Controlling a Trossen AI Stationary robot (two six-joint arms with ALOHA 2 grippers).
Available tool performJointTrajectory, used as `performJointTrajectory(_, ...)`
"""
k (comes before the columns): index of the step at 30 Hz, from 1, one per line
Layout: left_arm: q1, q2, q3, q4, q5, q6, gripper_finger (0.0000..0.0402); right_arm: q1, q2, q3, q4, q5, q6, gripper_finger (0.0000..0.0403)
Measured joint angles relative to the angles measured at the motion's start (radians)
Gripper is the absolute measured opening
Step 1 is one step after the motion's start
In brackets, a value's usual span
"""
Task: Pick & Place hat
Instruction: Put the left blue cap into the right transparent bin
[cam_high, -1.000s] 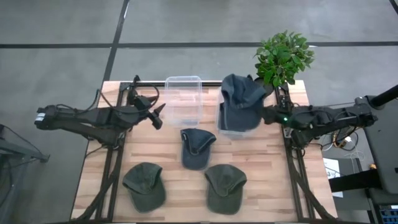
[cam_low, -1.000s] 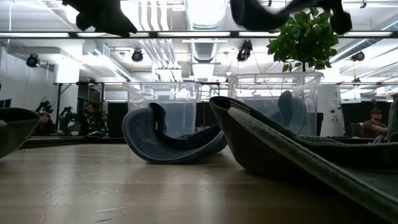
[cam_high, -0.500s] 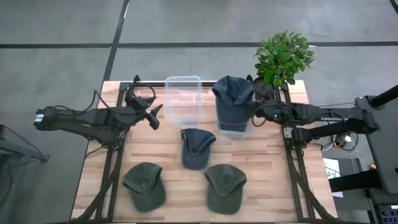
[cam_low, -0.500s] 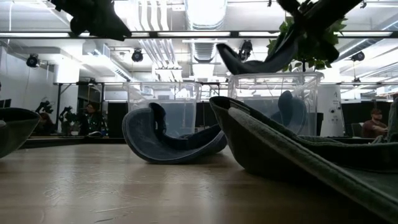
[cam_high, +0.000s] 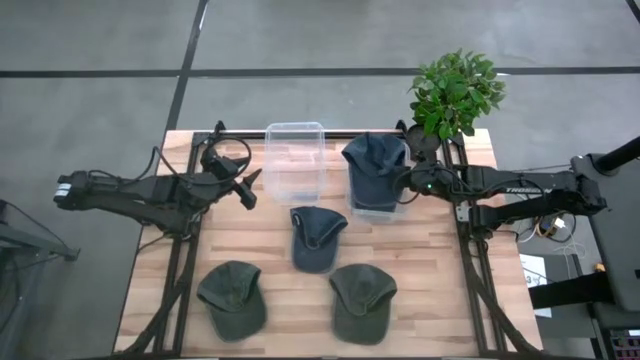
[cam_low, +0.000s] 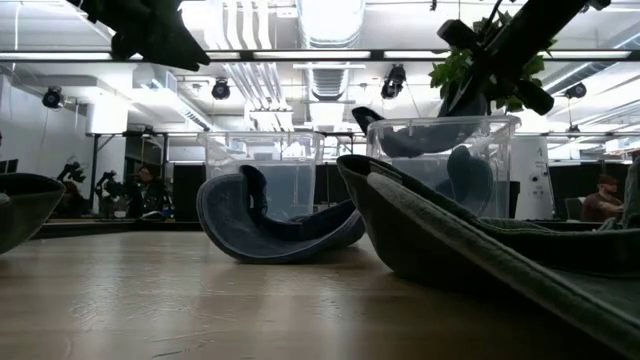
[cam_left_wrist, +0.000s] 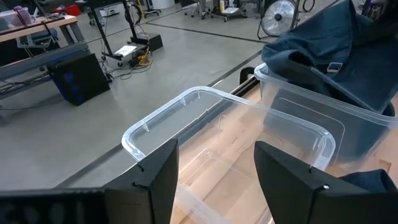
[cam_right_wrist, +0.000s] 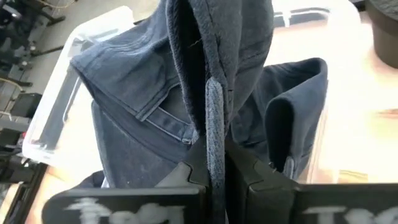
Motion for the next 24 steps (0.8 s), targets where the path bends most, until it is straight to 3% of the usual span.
performJointTrajectory(9, 0.000, -0.006, -0.002, 0.000, -0.001, 0.010, 0.0202, 0.000, 0.000, 0.000, -0.017, 0.002, 0.000, 0.0021)
performJointTrajectory(18, 0.000, -0.009, -0.002, 0.000, -0.001, 0.037, 0.0202, -0.002, 0.001, 0.000, -0.046, -0.003, 0.037, 0.0098)
performJointTrajectory(24, 0.000, -0.009, -0.002, -0.001, -0.001, 0.045, 0.0202, -0.002, -0.002, 0.001, -0.042, -0.037, 0.048, 0.0127)
